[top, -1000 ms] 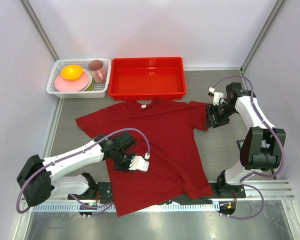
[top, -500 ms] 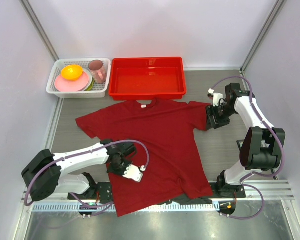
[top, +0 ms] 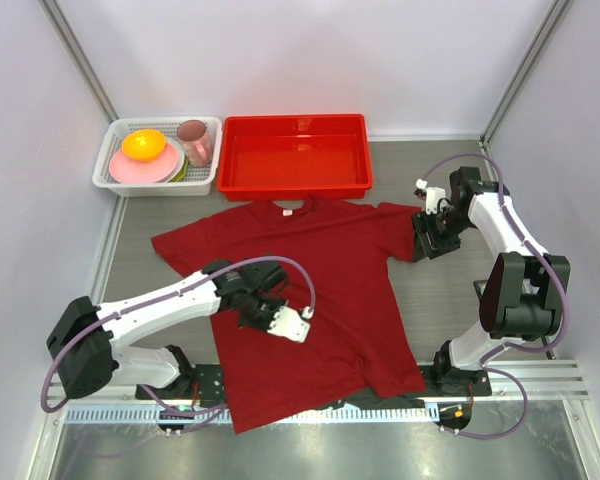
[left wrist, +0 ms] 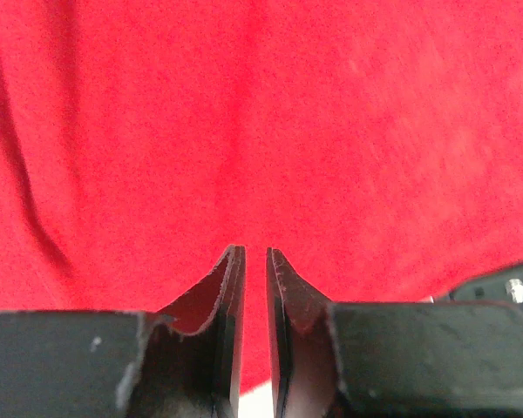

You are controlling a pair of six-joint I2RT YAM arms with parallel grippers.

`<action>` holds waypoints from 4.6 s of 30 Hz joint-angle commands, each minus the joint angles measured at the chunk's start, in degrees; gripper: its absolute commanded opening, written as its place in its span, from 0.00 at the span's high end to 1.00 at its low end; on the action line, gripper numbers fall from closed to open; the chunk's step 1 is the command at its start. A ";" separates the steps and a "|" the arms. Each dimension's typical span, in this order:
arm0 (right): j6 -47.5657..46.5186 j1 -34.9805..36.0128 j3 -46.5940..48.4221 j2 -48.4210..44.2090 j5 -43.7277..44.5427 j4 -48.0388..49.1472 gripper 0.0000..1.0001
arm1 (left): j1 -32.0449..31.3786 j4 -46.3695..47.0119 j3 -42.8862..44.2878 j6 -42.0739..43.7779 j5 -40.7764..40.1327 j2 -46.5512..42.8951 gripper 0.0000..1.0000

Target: Pin the brooch onto the clothing

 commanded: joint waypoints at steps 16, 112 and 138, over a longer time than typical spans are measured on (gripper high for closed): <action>-1.66 -0.10 1.96 1.11 1.55 -0.67 0.45 | -16.40 13.82 -14.98 1.29 -5.03 4.79 0.87; -7.99 15.20 -1.74 7.34 3.40 15.32 0.49 | 58.91 5.72 15.34 -52.67 10.54 16.56 0.47; -10.62 1.48 11.80 28.44 16.93 15.59 0.53 | 72.89 11.96 19.31 -45.81 18.69 27.21 0.53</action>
